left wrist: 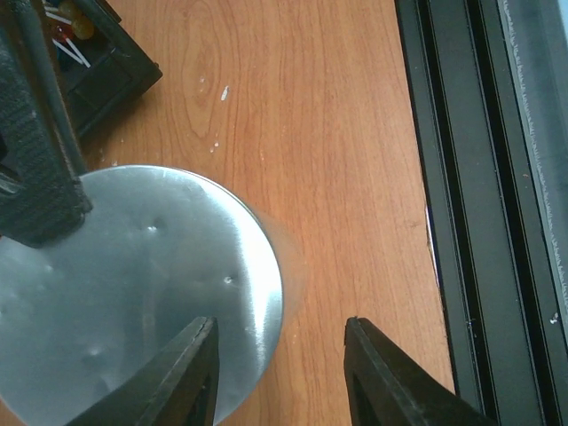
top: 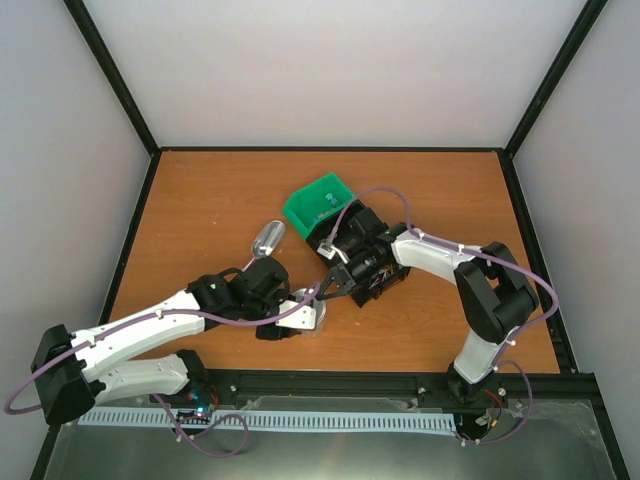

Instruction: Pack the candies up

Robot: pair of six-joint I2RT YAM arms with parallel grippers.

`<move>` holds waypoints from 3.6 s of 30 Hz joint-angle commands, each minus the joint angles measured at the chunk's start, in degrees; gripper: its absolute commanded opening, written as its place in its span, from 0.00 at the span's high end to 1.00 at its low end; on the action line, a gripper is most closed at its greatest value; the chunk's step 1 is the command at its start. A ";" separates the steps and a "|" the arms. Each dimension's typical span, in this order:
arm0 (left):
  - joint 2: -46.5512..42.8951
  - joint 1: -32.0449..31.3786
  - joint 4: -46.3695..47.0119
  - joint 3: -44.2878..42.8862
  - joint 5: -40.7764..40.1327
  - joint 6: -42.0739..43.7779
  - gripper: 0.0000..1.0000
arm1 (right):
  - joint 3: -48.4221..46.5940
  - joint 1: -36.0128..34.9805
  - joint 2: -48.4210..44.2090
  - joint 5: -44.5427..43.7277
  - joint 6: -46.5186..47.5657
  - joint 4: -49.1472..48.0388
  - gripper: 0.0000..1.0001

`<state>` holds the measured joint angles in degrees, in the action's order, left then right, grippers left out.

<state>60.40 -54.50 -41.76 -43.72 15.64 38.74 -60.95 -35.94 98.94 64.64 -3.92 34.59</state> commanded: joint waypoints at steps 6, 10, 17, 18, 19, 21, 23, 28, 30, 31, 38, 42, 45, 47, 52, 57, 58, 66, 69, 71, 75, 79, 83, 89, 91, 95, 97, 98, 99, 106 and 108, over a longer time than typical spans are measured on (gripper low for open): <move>1.17 -0.74 2.06 -0.07 -1.89 -1.63 0.58 | -3.16 0.70 1.26 -0.26 1.45 0.98 0.87; 1.87 -0.77 2.88 0.18 -2.55 -2.25 0.58 | -3.00 0.77 0.95 -1.02 1.68 1.26 0.82; 2.31 -0.78 2.58 0.13 -1.31 -3.07 0.58 | -4.11 1.12 0.64 -2.13 2.81 2.49 0.74; 2.35 -0.74 2.64 0.16 -1.31 -3.31 0.58 | -4.53 1.15 0.69 -2.22 3.20 2.93 0.72; 2.44 -0.78 2.69 0.15 -1.35 -3.47 0.58 | -5.30 1.22 0.84 -2.38 3.67 3.32 0.70; 2.61 -0.78 2.66 0.18 -1.41 -3.67 0.58 | -6.46 1.43 0.99 -2.86 4.48 4.43 0.66; 2.77 -0.71 2.66 0.06 -1.40 -3.88 0.58 | -7.68 1.69 1.14 -3.53 5.39 5.43 0.62; 3.18 -0.70 3.13 -0.13 -1.31 -4.42 0.59 | -10.12 3.27 1.06 -4.89 6.99 7.13 0.52; 3.44 -0.70 3.17 -0.31 -1.21 -4.54 0.59 | -11.00 3.82 0.88 -4.80 7.62 7.82 0.47; 3.55 -0.63 3.13 -0.44 -1.21 -4.58 0.59 | -11.36 3.93 0.71 -4.94 8.09 7.90 0.45; 4.25 -0.60 3.24 -1.29 -1.48 -4.46 0.59 | -9.86 3.24 0.06 -10.96 7.71 6.39 0.22; 4.37 -0.44 3.13 -1.36 -1.92 -4.35 0.59 | -9.55 1.78 1.93 -12.23 8.88 6.64 0.22; 4.61 -0.12 3.13 -1.49 -2.08 -4.08 0.59 | -9.77 0.88 3.16 -12.51 9.42 6.38 0.22; 4.93 0.15 3.15 -1.62 -2.06 -4.07 0.59 | -9.77 0.39 3.89 -12.99 9.90 6.12 0.23; 5.64 1.52 2.99 -2.23 -1.29 -4.20 0.59 | -8.17 0.17 4.87 -13.34 11.24 5.62 0.32; 6.21 2.55 3.11 -1.57 -0.96 -3.11 0.60 | -6.42 0.39 6.34 -13.86 12.01 4.87 0.46; 6.28 2.57 3.17 -1.38 -0.96 -2.80 0.60 | -6.16 0.40 6.43 -13.93 12.04 4.65 0.48; 7.57 2.92 3.53 0.43 -1.96 -1.11 0.64 | -5.20 1.88 8.26 -14.22 11.87 3.50 0.63; 6.35 3.65 2.75 0.25 0.09 -0.87 0.65 | -7.07 2.55 8.89 -12.92 12.27 4.93 0.61; 4.72 4.02 2.22 -0.58 1.66 -0.95 0.65 | -7.89 2.55 8.19 -11.69 11.92 5.22 0.56; 2.48 4.18 0.35 -4.27 4.42 -2.30 0.65 | -9.45 2.34 6.39 -9.56 9.34 4.19 0.49; 1.93 4.34 -0.47 -6.31 4.52 -3.74 0.65 | -11.86 1.95 6.82 -9.21 8.04 3.84 0.44; 2.99 5.73 -0.34 -6.47 3.98 -4.04 0.65 | -13.43 1.62 8.43 -9.35 7.65 3.98 0.42; 6.14 6.31 1.60 -5.54 1.95 -4.28 0.65 | -12.76 0.96 10.31 -9.81 8.82 4.17 0.42; 7.08 6.34 2.11 -5.31 1.79 -4.44 0.65 | -12.25 0.63 10.91 -10.39 9.39 3.96 0.43; 8.31 6.34 1.99 -4.23 1.65 -3.49 0.66 | -11.24 0.74 12.31 -12.06 10.64 3.97 0.51; 8.25 6.34 1.60 -3.07 1.72 -2.15 0.66 | -10.31 1.18 12.34 -12.38 10.82 3.48 0.55; 8.24 6.34 1.27 -2.55 1.70 -1.38 0.66 | -9.92 1.44 12.27 -12.47 10.98 3.25 0.55; 8.05 6.34 1.00 -2.11 1.78 -0.27 0.66 | -9.48 1.63 12.06 -12.62 11.10 3.09 0.55; 7.75 6.21 0.71 -0.24 1.54 3.52 0.69 | -8.13 2.67 8.26 -10.66 10.80 -0.19 0.44; 8.68 6.08 0.57 -0.01 0.19 3.82 0.70 | -7.57 3.35 6.42 -10.69 10.86 -1.71 0.39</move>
<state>67.31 -48.53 -38.22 -45.58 17.63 39.70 -70.35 -33.71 108.86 56.77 5.80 35.11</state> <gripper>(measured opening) 0.307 0.578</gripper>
